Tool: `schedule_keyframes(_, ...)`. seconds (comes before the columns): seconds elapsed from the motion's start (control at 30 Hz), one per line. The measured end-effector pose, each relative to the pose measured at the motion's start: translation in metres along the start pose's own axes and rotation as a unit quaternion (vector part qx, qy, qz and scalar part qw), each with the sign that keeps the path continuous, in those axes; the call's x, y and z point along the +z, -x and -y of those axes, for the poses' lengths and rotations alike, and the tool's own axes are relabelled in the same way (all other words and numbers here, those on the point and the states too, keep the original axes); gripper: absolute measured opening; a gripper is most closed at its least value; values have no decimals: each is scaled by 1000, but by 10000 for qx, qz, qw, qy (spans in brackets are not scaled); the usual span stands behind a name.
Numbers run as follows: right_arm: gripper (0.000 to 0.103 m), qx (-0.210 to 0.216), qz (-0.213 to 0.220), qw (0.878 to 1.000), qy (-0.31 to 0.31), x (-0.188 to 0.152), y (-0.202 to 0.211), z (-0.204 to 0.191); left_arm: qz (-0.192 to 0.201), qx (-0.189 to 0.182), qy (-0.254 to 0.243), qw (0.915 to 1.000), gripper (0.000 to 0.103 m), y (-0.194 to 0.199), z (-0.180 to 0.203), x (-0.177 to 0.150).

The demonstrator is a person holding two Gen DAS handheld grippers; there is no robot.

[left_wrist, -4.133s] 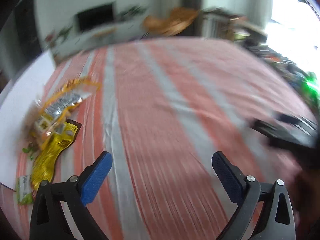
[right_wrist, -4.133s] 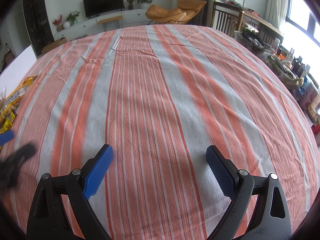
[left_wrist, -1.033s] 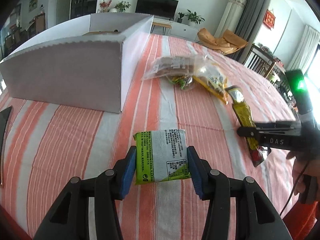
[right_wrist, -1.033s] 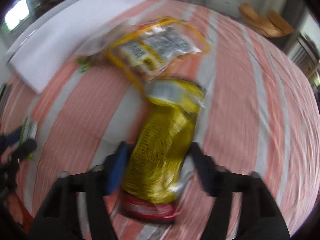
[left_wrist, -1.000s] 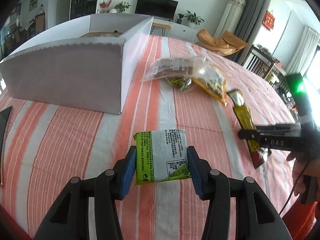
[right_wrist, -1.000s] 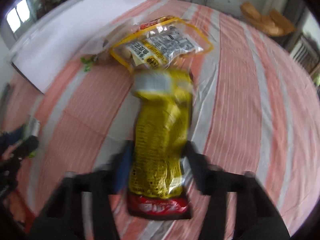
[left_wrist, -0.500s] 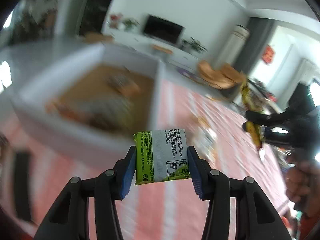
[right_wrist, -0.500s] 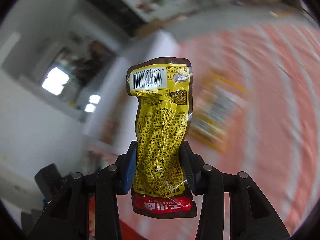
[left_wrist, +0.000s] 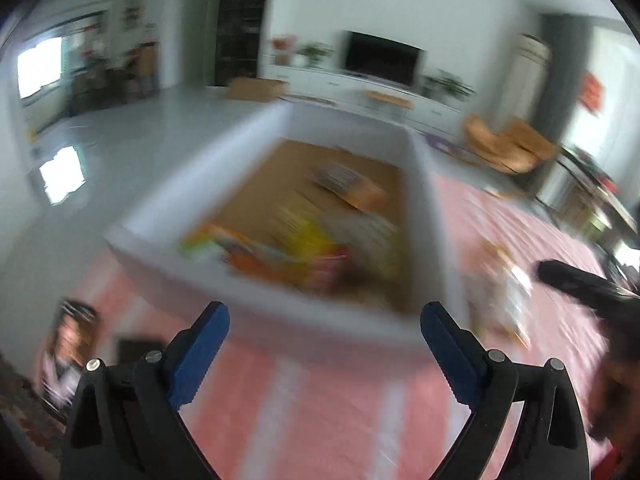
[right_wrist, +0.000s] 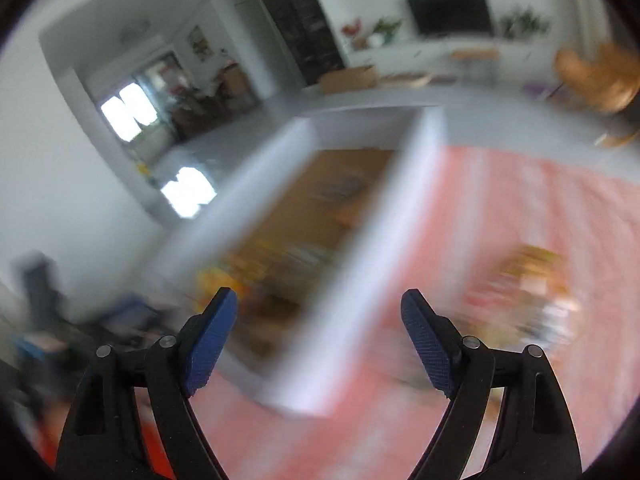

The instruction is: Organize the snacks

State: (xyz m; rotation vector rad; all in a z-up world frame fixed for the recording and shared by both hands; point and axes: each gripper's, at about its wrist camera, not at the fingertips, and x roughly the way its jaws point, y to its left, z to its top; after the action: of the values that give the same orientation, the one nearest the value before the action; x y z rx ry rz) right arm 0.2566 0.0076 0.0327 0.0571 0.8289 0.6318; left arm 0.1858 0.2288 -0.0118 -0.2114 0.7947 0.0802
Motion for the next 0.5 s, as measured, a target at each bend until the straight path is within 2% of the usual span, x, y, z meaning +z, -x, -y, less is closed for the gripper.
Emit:
schedule_keyframes(0.1, 86, -1039, -96, 9944, 167, -67, 22, 71, -418, -714, -561, 9950, 98, 0, 58, -52)
schedule_keyframes(0.13, 86, -1349, -186, 9906, 129, -88, 32, 95, -661, -938, -821, 9900, 98, -7, 85, -73)
schedule_keyframes(0.2, 86, -1980, -390, 9794, -10, -125, 52, 144, -992, -1147, -1204, 9811, 98, -22, 122, -100)
schedule_keyframes(0.27, 86, -2412, -549, 9686, -267, -153, 74, 181, -1229, -1077, -1632, 9730, 98, -43, 159, -124)
schedule_keyframes(0.33, 86, -2624, -559, 9619, -518, -170, 92, 202, -1319, -941, -1901, 9683, 98, -61, 184, -136)
schedule_keyframes(0.43, 87, -2757, -590, 9562, -781, -194, 112, 220, -1208, -560, -1985, 9710, 98, -83, 198, -132)
schedule_keyframes(0.5, 87, -2637, -394, 9595, -912, -199, 116, 222, -1074, -292, -1865, 9761, 98, -94, 201, -120)
